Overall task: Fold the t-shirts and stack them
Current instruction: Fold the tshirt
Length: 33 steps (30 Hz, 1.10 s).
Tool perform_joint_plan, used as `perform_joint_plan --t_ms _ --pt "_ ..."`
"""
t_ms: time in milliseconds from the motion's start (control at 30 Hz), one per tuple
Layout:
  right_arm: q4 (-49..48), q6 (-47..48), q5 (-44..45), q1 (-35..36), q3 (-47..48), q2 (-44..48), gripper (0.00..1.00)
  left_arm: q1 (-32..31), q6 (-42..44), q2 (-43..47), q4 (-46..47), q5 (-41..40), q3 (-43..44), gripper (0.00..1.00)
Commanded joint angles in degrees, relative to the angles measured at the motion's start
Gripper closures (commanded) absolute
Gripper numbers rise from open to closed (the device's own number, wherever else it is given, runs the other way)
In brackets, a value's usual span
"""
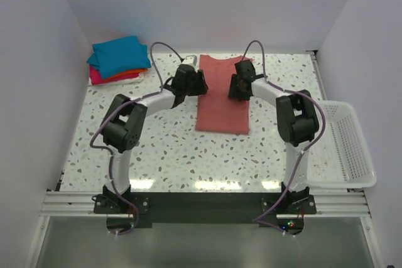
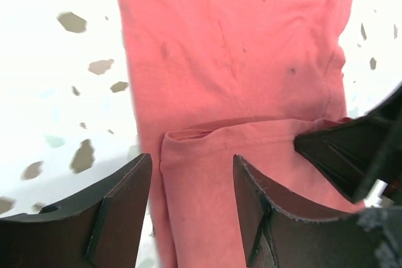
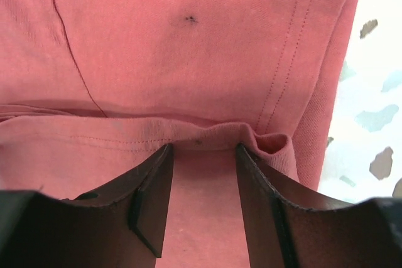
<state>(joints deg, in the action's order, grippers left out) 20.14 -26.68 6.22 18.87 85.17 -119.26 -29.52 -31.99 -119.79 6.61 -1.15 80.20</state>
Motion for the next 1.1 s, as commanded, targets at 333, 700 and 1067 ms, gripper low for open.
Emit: perform_joint_plan --t_ms 333,700,1067 --pt "-0.88 1.63 -1.30 5.99 -3.32 0.34 0.49 -5.02 1.40 9.06 5.61 -9.22 -9.45 0.65" --pt "-6.95 -1.09 -9.89 4.43 -11.77 3.50 0.49 -5.46 -6.85 1.22 -2.64 -19.50 -8.04 0.81" --pt "-16.09 -4.35 -20.44 3.01 -27.23 11.50 0.49 -8.01 -13.62 14.92 -3.71 -20.65 -27.10 0.88"
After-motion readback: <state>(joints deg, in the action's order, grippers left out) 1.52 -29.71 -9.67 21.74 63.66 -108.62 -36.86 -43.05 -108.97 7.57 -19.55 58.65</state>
